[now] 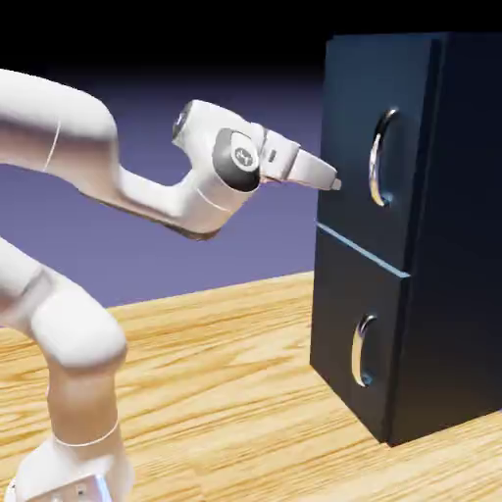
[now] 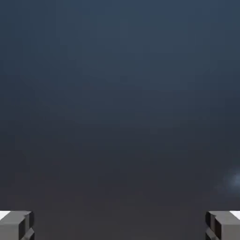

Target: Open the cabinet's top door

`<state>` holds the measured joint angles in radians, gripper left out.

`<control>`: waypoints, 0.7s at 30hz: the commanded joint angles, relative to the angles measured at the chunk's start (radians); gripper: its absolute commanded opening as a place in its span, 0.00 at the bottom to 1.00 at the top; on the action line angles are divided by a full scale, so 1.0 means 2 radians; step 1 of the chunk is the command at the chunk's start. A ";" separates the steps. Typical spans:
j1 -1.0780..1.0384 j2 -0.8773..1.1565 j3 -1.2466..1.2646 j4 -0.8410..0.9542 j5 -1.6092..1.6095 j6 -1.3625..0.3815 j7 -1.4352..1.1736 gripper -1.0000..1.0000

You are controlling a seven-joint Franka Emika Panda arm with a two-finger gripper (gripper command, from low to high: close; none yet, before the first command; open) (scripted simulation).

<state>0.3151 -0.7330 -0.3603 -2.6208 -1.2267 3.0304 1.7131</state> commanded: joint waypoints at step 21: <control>0.113 -0.061 -0.134 0.070 -0.457 -0.002 0.362 0.50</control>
<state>0.5408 -0.8544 -0.6286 -2.4800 -2.1400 3.0256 2.4369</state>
